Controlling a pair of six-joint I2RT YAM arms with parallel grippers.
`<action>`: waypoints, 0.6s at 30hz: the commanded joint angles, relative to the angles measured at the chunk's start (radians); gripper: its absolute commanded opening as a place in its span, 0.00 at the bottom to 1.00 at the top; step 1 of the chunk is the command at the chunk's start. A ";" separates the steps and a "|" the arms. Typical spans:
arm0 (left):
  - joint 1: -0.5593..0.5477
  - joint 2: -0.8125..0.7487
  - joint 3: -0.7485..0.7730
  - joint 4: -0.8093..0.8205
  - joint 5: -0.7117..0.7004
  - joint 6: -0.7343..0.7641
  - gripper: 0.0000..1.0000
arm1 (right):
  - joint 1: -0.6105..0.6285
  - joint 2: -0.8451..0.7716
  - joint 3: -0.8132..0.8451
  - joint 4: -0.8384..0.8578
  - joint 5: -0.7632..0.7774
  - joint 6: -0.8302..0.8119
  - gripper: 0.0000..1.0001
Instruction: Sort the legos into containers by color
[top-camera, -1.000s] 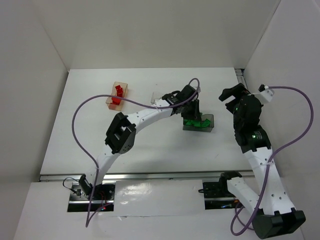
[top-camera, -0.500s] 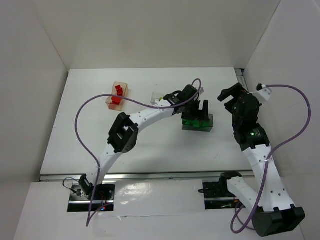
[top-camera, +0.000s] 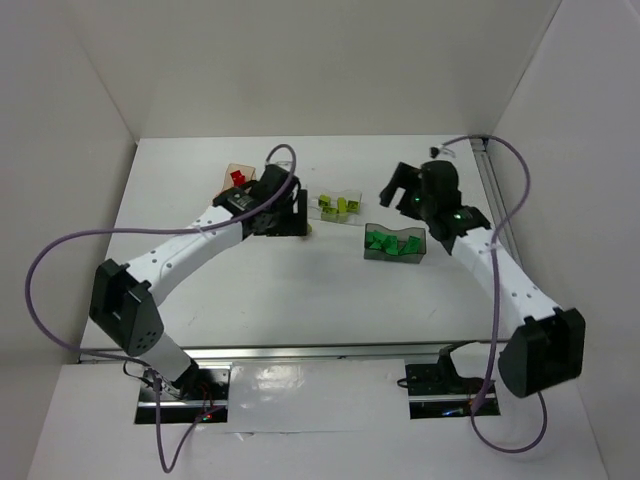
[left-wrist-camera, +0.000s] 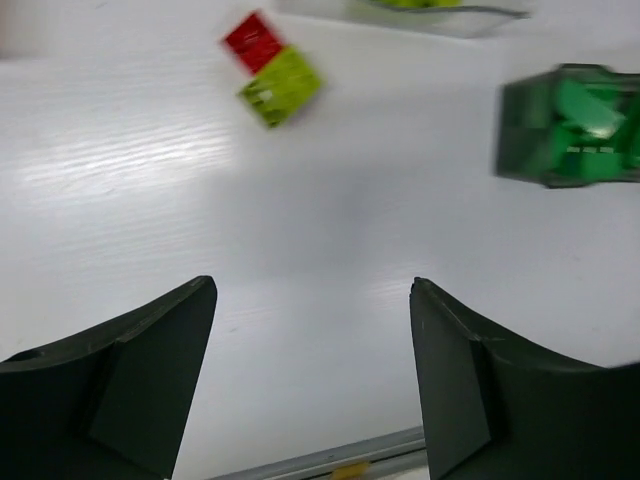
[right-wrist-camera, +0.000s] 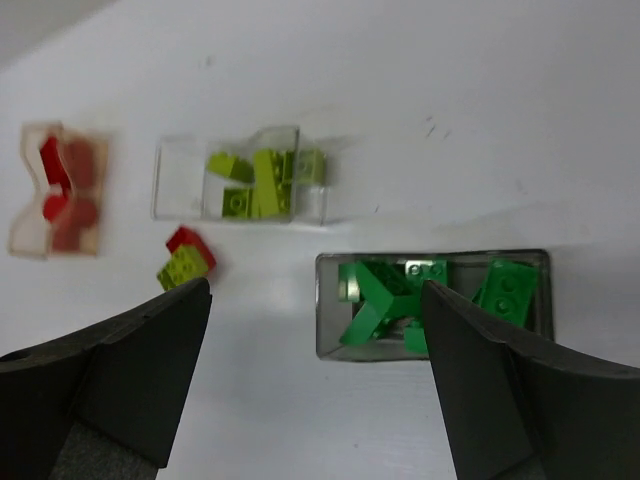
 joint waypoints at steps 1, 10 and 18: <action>0.078 -0.056 -0.101 -0.052 -0.089 -0.033 0.86 | 0.155 0.128 0.141 0.033 -0.095 -0.123 0.93; 0.424 -0.261 -0.298 -0.012 0.035 -0.133 0.85 | 0.397 0.491 0.337 -0.014 0.082 0.088 0.97; 0.475 -0.330 -0.299 -0.001 0.067 -0.110 0.85 | 0.484 0.726 0.493 -0.009 0.223 0.476 0.94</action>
